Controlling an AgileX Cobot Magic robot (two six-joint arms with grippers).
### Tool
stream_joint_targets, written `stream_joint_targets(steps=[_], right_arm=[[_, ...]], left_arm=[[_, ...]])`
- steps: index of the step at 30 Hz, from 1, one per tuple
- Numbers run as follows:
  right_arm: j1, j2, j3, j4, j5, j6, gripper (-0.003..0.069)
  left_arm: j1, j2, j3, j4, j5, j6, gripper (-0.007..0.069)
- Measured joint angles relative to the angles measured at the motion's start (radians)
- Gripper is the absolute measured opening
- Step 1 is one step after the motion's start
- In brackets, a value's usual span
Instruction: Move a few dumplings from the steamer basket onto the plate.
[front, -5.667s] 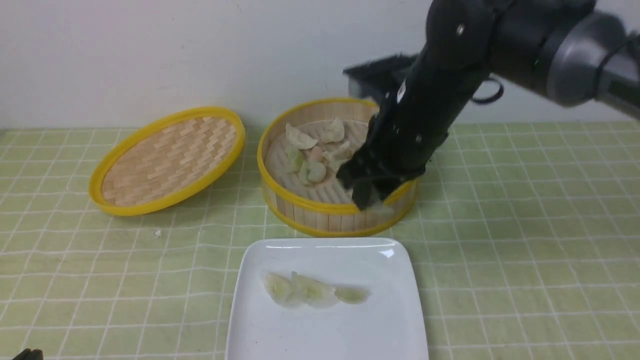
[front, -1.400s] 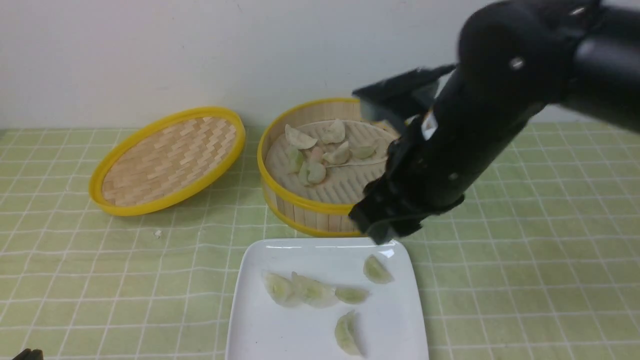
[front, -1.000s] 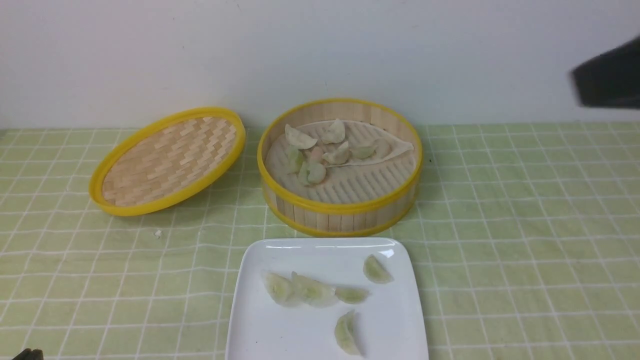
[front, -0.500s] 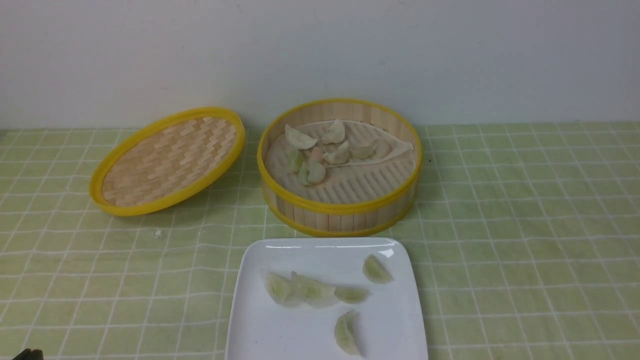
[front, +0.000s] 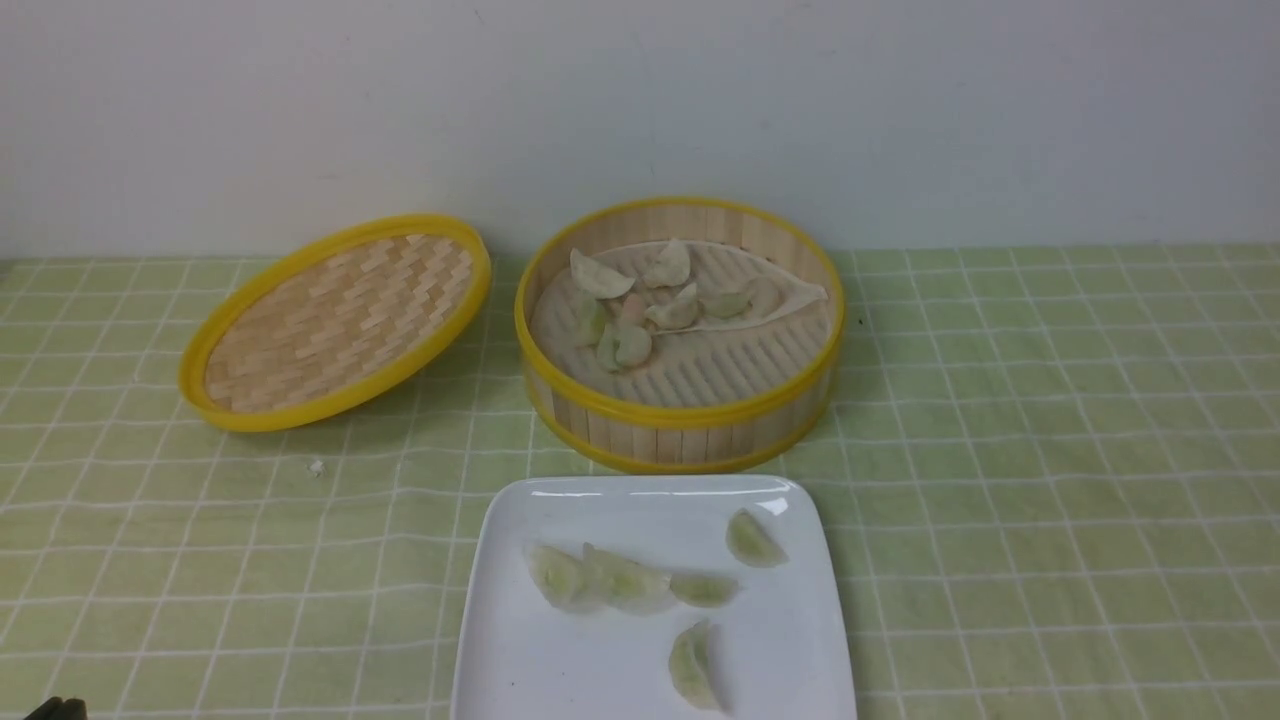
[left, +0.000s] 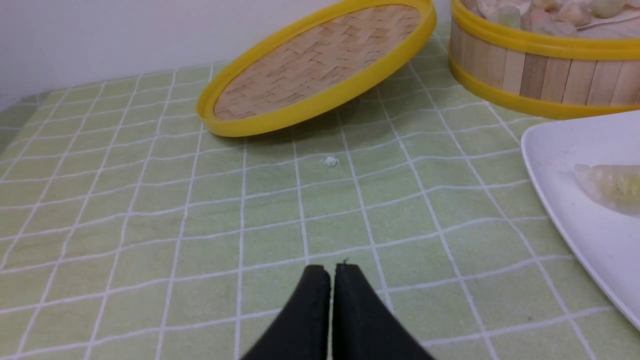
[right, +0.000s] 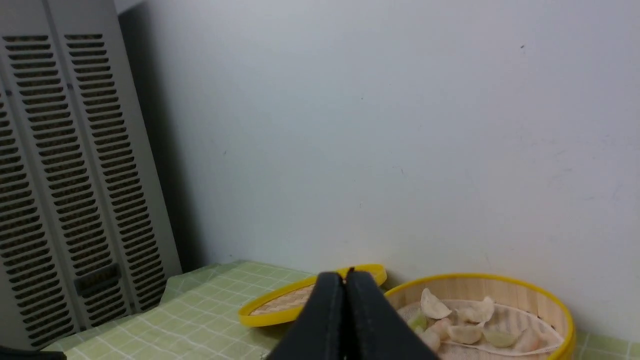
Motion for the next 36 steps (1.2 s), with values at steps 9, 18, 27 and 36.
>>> stream_joint_targets(steps=[9, 18, 27, 36], right_arm=[[0.000, 0.000, 0.000, 0.000, -0.015, -0.002, -0.0015], [-0.208, -0.008, 0.053, -0.008, -0.015, -0.003, -0.0015], [-0.587, -0.024, 0.263, -0.082, -0.006, -0.002, -0.0015], [-0.643, -0.115, 0.366, -0.140, 0.131, 0.002, -0.0015]], left_arm=[[0.000, 0.000, 0.000, 0.000, 0.000, 0.000, -0.0006], [0.000, 0.000, 0.000, 0.000, 0.000, 0.000, -0.0006], [0.000, 0.000, 0.000, 0.000, 0.000, 0.000, -0.0006], [0.000, 0.000, 0.000, 0.000, 0.001, 0.000, -0.0006]])
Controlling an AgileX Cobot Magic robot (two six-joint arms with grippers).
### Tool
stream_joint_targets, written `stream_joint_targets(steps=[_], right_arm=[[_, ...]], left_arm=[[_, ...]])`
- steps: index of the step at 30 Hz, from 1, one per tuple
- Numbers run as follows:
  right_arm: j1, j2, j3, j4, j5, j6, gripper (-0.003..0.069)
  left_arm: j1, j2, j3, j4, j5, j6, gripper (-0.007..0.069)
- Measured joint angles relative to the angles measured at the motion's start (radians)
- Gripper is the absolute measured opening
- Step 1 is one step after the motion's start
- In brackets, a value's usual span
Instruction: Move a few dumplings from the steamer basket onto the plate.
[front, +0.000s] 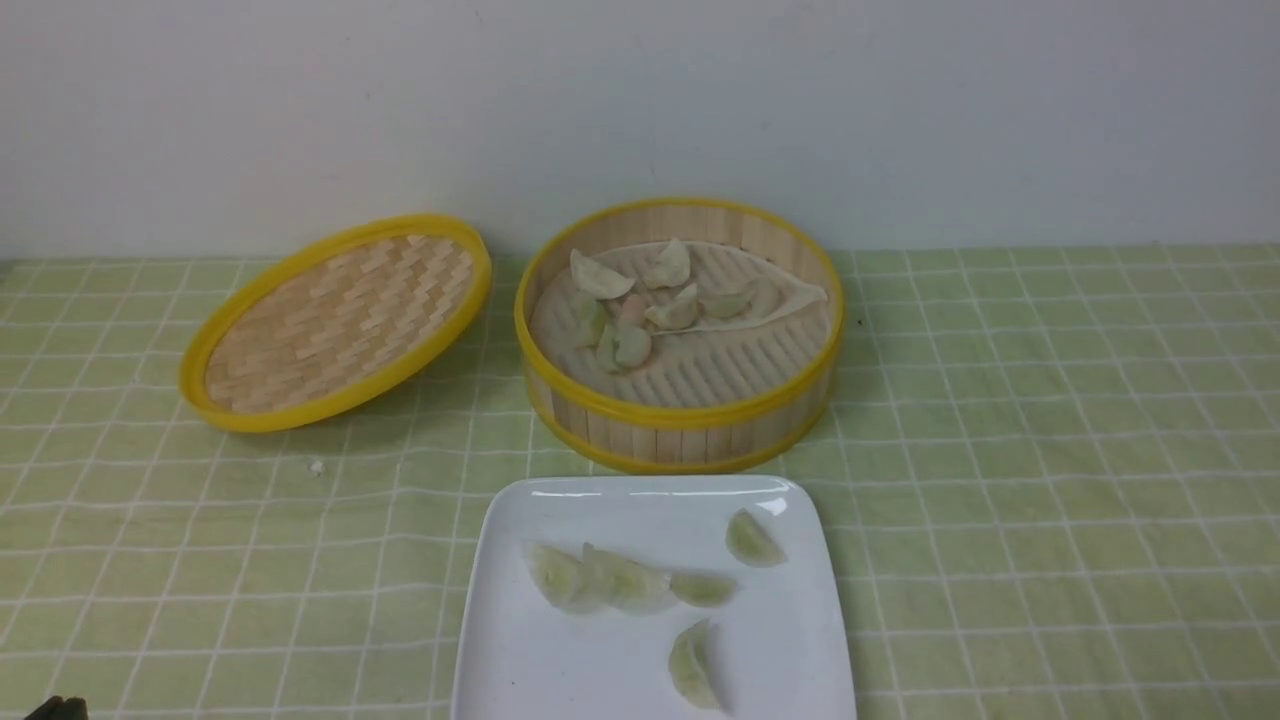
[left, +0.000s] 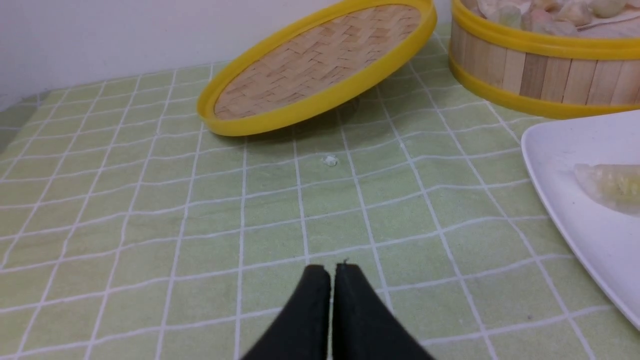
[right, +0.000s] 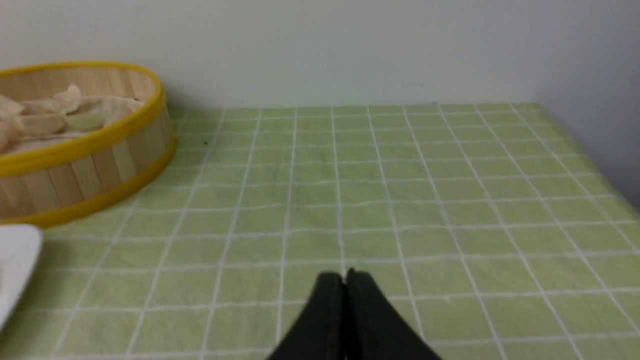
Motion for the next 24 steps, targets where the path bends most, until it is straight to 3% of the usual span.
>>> stream_joint_targets(steps=[24], right_arm=[[0.000, -0.001, -0.002, -0.002, 0.012, -0.001, -0.0015]], left_arm=[[0.000, 0.000, 0.000, 0.000, 0.000, 0.000, -0.0006]])
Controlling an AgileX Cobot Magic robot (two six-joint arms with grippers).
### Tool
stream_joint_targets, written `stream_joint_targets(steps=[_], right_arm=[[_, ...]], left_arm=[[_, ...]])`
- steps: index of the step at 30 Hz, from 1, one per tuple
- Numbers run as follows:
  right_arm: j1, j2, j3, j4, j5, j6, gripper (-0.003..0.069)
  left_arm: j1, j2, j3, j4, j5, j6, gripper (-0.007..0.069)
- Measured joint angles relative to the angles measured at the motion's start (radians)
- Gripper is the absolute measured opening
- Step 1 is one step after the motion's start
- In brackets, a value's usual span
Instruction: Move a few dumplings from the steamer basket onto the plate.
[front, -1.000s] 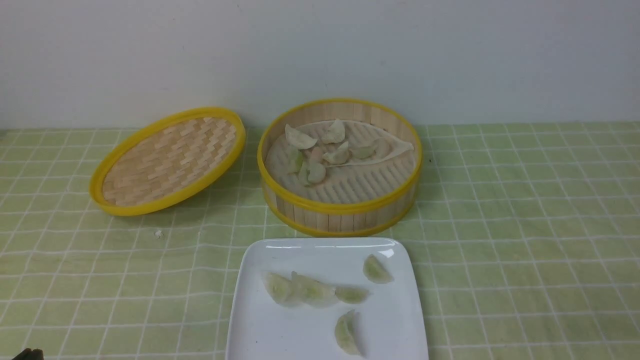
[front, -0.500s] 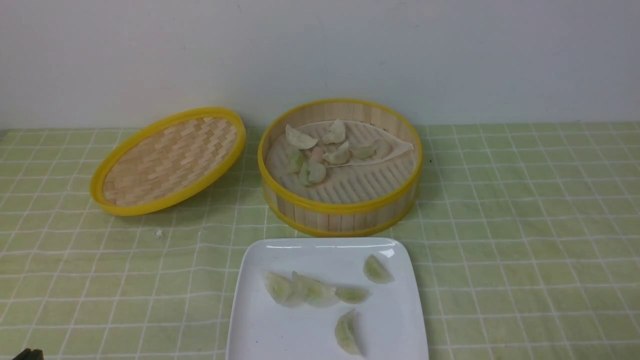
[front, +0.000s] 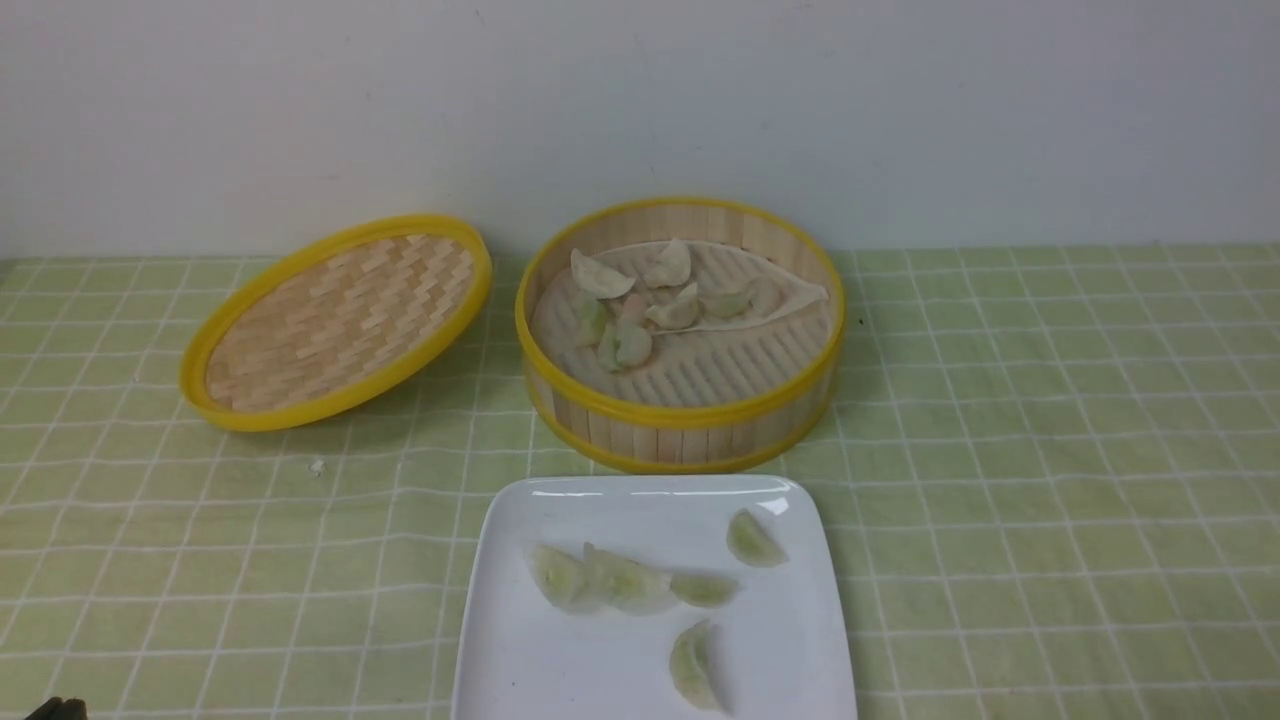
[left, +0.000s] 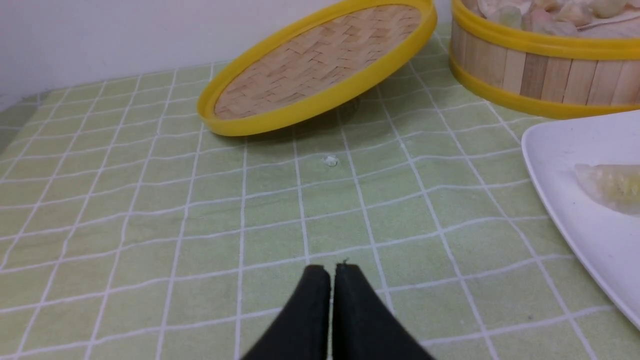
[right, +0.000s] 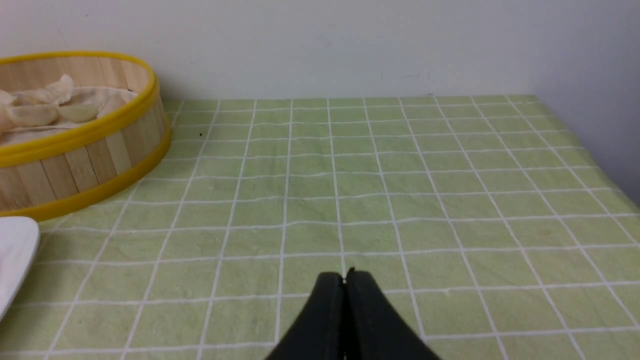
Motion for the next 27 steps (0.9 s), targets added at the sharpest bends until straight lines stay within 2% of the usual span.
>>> stream_joint_targets(steps=[7, 12, 15, 27], right_arm=[[0.000, 0.000, -0.001, 0.067, 0.003, -0.062, -0.0015], [0.000, 0.000, -0.002, 0.226, 0.003, -0.265, -0.0015], [0.000, 0.000, -0.002, 0.270, 0.003, -0.330, -0.0015], [-0.001, 0.000, -0.002, 0.314, 0.007, -0.345, -0.0015]], left_arm=[[0.000, 0.000, 0.000, 0.000, 0.000, 0.000, -0.0006], [0.000, 0.000, 0.000, 0.000, 0.000, 0.000, -0.0006], [0.000, 0.000, 0.000, 0.000, 0.000, 0.000, -0.0006], [0.000, 0.000, 0.000, 0.000, 0.000, 0.000, -0.0006]])
